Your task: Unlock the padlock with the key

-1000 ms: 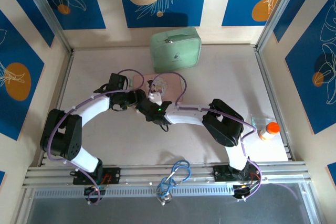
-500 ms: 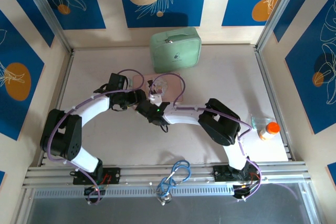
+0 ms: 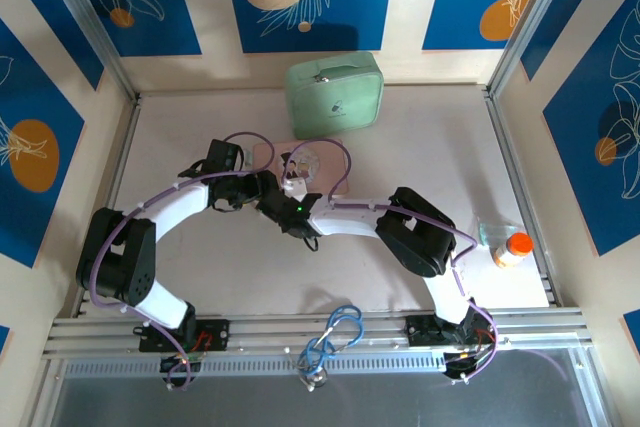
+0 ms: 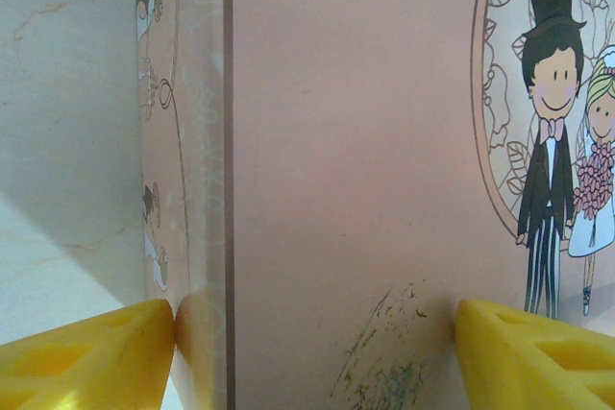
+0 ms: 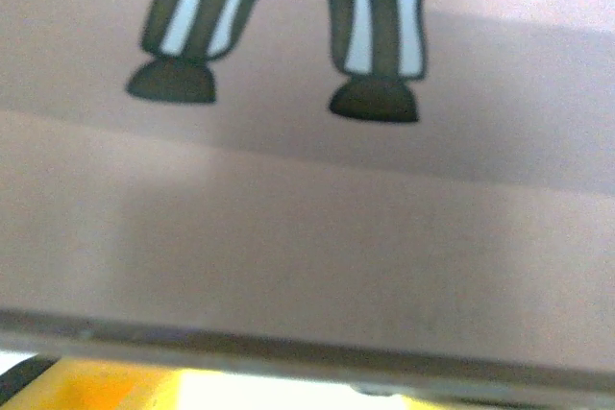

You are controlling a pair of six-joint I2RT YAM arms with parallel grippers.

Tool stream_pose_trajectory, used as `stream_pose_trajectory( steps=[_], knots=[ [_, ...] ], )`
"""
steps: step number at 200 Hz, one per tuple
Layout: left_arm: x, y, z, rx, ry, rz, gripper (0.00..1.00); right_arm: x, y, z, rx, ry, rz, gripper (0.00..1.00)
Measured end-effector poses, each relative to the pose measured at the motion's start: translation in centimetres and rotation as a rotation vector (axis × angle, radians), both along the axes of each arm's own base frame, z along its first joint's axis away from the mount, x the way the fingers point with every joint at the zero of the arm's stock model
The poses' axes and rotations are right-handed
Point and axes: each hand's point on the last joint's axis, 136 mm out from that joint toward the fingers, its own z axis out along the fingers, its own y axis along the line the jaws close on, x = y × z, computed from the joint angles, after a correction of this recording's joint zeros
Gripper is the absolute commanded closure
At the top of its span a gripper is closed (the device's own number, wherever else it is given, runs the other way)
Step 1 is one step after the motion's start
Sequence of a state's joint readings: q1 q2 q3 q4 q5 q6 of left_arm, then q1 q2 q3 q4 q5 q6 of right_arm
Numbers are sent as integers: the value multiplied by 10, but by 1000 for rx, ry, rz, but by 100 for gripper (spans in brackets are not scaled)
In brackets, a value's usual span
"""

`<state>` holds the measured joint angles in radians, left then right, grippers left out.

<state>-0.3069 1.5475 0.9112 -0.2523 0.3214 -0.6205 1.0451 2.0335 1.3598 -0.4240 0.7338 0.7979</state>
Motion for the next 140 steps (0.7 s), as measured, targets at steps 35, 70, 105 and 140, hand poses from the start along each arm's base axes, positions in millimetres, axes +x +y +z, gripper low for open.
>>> stream_pose_trajectory(
  steps=[35, 70, 105, 140],
  knots=[
    [0, 0, 0, 0, 0, -1, 26, 1, -1, 0, 5, -2, -13, 53],
    [0, 0, 0, -3, 0, -1, 27, 3, -2, 2, 8, -16, -29, 53],
    [0, 0, 0, -2, 0, -1, 27, 7, -3, 4, 14, -38, -52, 55],
    [0, 0, 0, -2, 0, -1, 27, 7, -5, 4, 17, -43, -69, 59]
  ],
)
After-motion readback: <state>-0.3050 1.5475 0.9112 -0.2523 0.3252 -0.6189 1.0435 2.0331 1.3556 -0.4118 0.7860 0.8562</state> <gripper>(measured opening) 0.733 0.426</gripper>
